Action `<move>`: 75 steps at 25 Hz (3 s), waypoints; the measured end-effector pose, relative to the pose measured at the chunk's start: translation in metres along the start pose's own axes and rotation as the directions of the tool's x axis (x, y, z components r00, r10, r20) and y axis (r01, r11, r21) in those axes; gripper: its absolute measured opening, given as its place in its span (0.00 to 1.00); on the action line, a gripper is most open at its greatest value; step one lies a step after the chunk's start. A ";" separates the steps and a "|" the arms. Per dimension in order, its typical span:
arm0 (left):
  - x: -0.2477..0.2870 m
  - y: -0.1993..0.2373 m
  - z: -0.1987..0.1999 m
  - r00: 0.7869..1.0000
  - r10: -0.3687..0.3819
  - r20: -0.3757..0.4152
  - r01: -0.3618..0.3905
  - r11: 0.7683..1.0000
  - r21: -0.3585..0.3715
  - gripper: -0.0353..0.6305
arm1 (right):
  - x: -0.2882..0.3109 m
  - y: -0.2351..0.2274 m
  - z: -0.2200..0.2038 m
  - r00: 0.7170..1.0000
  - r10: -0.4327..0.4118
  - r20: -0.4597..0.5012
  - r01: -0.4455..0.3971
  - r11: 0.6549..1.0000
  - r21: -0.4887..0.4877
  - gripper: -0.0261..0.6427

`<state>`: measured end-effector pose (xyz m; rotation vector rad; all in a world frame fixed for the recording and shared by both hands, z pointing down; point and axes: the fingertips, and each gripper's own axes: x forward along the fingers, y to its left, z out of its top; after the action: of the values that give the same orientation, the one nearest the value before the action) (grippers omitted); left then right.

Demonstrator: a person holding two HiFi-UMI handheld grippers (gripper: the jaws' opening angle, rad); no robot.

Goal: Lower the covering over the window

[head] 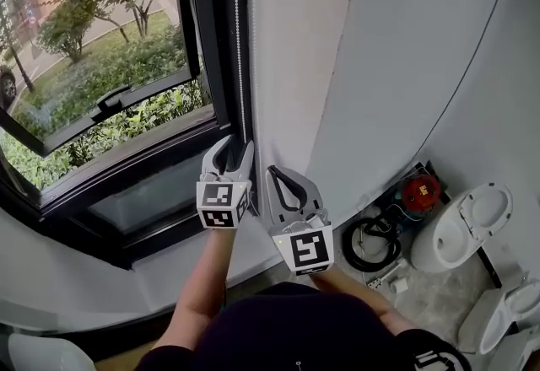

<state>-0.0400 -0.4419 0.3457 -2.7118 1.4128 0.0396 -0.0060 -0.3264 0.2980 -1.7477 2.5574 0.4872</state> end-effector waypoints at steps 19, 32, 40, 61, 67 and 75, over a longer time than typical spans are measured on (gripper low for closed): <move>0.060 0.028 -0.028 0.987 0.098 -0.130 -0.097 0.995 0.015 0.27 | 0.000 0.001 0.000 1.000 0.012 -0.008 -0.012 1.000 0.003 0.06; 0.025 -0.001 -0.042 0.990 0.008 -0.140 -0.008 1.000 0.000 0.07 | -0.004 -0.001 0.001 0.999 0.037 0.005 -0.037 0.999 0.030 0.06; -0.024 -0.035 -0.034 0.994 -0.034 -0.107 0.032 0.999 -0.016 0.07 | -0.010 -0.006 -0.004 0.999 0.037 -0.003 -0.037 0.997 0.073 0.06; -0.116 -0.129 -0.101 0.980 0.023 -0.199 -0.033 0.998 -0.050 0.07 | -0.057 0.038 -0.052 0.954 0.258 -0.152 -0.231 0.958 0.172 0.06; -0.130 -0.157 -0.137 0.970 0.004 -0.244 -0.032 0.994 -0.109 0.07 | -0.074 0.042 -0.058 0.945 0.289 -0.154 -0.259 0.947 0.188 0.06; -0.143 -0.179 -0.176 0.942 -0.043 -0.334 0.002 0.992 -0.123 0.07 | -0.081 0.041 -0.065 0.943 0.287 -0.171 -0.243 0.940 0.241 0.06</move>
<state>0.0217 -0.2379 0.5408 -2.9419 1.5029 -0.3694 -0.0015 -0.2560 0.3848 -1.4551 2.8755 0.0217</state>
